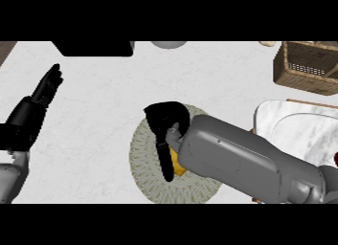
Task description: Pick the lemon from the placemat and place it in the basket
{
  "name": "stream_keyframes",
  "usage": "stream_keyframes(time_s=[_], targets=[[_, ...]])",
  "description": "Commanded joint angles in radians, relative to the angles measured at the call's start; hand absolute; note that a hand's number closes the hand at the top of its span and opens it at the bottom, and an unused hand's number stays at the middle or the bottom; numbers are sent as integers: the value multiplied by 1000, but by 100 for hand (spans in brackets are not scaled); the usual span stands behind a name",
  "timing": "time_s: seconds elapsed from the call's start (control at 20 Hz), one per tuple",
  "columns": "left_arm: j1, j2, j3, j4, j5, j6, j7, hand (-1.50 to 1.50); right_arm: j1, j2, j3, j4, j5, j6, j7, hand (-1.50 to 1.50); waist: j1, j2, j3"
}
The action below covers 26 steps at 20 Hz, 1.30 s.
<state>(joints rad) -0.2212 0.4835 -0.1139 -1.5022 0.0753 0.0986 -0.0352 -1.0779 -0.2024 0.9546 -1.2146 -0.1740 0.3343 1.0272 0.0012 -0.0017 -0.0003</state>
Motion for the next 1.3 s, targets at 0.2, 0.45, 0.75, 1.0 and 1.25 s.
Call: stream_keyframes(time_s=[0.2, 0.45, 0.75, 1.0, 1.25], targets=[[31, -22, 28, -40, -21, -14, 18, 0, 112, 38, -4, 32, 141, 32, 13, -150, 5, 1, 0], [30, -50, 35, 50, -60, -35, -64, 0, 162, 34, -31, -2, 240, 39, -14, -150, -2, 2, 0], [78, -38, 76, -72, -54, -66, 2, 0, 236, 83, -80, 21, 373, 22, -48, -150, 4, 1, 0], [51, -72, 97, 17, -61, -96, -76, 0, 329, 101, -98, 7, 442, 34, -74, -150, -1, 2, 0], [92, -99, 101, -46, -106, -83, -45, 0, 388, 90, -158, -6, 527, 85, -136, -150, 1, 1, 0]])
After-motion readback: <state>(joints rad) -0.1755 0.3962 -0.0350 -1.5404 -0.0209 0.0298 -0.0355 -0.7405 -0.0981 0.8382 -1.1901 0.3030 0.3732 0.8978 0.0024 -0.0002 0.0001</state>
